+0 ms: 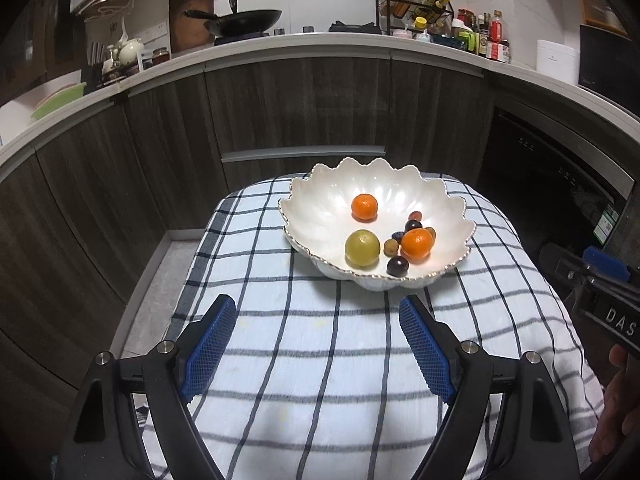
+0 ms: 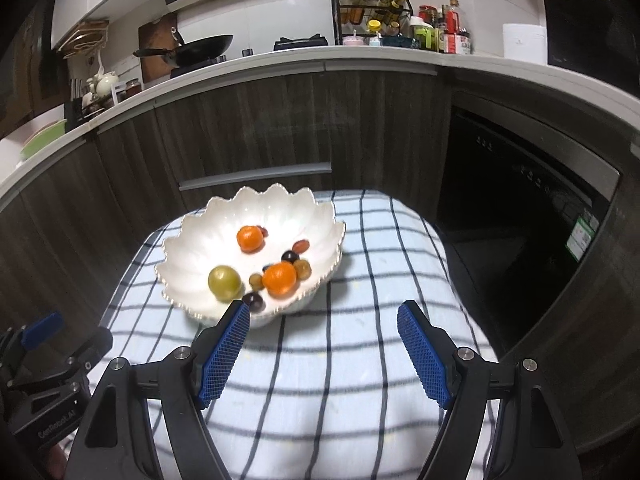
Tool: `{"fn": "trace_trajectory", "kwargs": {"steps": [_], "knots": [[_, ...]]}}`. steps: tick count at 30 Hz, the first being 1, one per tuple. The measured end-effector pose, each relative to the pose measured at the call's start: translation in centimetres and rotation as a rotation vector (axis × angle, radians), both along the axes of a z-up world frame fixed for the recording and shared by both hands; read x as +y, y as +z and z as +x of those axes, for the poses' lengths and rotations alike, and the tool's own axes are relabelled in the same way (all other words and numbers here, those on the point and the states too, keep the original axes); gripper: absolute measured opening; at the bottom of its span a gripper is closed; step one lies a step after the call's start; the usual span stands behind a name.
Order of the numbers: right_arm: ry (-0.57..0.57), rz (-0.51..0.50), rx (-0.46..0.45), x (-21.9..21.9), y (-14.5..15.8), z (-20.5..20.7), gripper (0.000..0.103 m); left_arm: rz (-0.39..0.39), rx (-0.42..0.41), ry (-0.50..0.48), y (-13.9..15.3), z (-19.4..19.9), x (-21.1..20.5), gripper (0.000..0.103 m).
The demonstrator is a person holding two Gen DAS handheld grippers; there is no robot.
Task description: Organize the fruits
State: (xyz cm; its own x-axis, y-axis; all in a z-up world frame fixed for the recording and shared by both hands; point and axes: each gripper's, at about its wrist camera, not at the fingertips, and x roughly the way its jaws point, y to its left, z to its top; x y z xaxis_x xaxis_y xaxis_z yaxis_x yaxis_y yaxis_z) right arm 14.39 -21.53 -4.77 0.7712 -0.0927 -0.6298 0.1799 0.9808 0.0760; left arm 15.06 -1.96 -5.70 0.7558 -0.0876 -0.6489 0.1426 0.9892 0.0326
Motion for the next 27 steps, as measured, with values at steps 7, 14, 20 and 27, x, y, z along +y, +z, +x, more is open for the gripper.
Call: {"fn": "trace_trajectory", "kwargs": {"steps": [7,14,20,27], "knots": [[0.015,0.002,0.010,0.3,-0.8,-3.1,0.077,-0.012,0.003,0.015,-0.7,-3.3,0.6,0.084],[0.054,-0.011,-0.001,1.3,-0.5,-5.4,0.077,-0.012,-0.028,0.028,-0.1,-5.4,1.1,0.085],[0.067,-0.003,-0.009,1.6,-0.2,-7.4,0.077,-0.006,-0.029,0.009,0.1,-6.9,1.2,0.085],[0.059,-0.016,-0.027,1.6,0.5,-9.2,0.077,0.003,-0.084,0.000,1.2,-8.8,1.3,0.087]]}}
